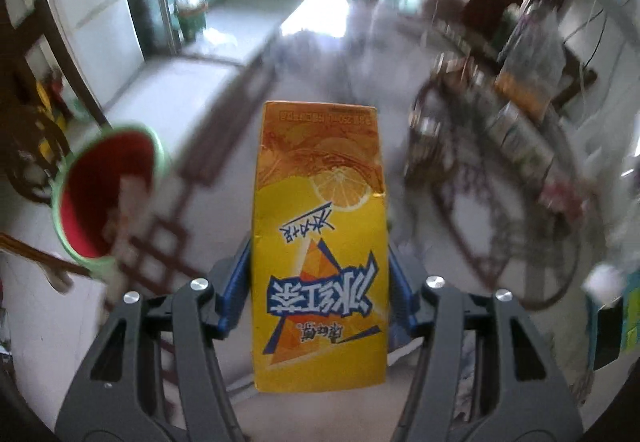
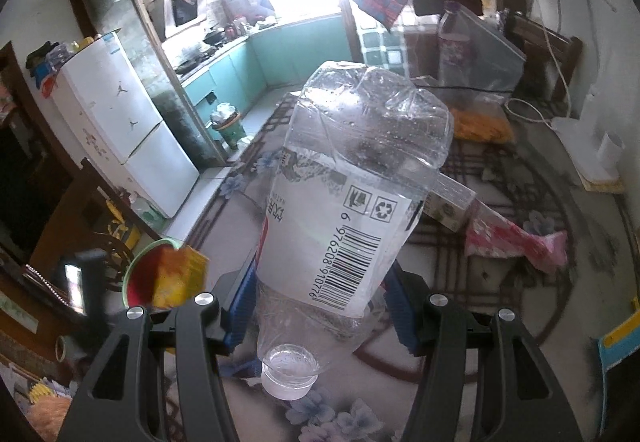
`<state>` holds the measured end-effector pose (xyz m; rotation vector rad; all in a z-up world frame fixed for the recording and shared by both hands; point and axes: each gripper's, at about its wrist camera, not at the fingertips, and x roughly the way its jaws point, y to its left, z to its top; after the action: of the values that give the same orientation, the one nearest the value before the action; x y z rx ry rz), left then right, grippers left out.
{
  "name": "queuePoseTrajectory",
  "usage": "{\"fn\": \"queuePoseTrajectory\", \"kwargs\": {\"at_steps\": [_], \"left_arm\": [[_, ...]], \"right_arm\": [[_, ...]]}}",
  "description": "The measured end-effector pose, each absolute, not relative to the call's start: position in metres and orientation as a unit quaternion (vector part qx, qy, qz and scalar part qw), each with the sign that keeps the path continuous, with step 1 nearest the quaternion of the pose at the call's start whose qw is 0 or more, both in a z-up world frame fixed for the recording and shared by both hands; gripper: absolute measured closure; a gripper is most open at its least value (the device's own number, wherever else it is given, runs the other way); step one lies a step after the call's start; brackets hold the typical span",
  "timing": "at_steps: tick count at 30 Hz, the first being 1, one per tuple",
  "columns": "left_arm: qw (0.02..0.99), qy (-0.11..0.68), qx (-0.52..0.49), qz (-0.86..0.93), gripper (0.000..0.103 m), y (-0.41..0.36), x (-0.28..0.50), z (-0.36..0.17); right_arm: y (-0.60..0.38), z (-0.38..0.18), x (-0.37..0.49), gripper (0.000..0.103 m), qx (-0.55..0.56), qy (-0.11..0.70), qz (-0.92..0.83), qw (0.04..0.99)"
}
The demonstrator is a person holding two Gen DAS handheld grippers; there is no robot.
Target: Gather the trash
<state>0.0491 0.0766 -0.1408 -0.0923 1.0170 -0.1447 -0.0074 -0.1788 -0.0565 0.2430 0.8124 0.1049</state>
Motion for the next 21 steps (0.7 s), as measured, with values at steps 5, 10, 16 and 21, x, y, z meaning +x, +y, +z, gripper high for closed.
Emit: {"fn": "queuePoseTrajectory", "kwargs": {"at_steps": [5,10,16,21], "left_arm": [[0.901,0.427,-0.04,-0.065,0.046,0.089,0.043,-0.083],[0.919,0.382,-0.049,-0.085,0.046,0.103,0.045,-0.045],[0.928,0.348,-0.04,-0.127,0.046,0.111,0.054,-0.023],[0.928,0.341,-0.035,-0.15,0.046,0.132,0.066,-0.018]], "right_arm": [[-0.161,-0.05,0.0,0.047,0.116,0.382,0.068,0.914],[-0.145,-0.037,-0.002,0.047,0.106,0.359,0.058,0.926],[-0.126,-0.017,-0.004,0.047,0.101,0.327,0.025,0.939],[-0.1,-0.008,-0.002,0.047,0.096,0.314,0.005,0.944]]}}
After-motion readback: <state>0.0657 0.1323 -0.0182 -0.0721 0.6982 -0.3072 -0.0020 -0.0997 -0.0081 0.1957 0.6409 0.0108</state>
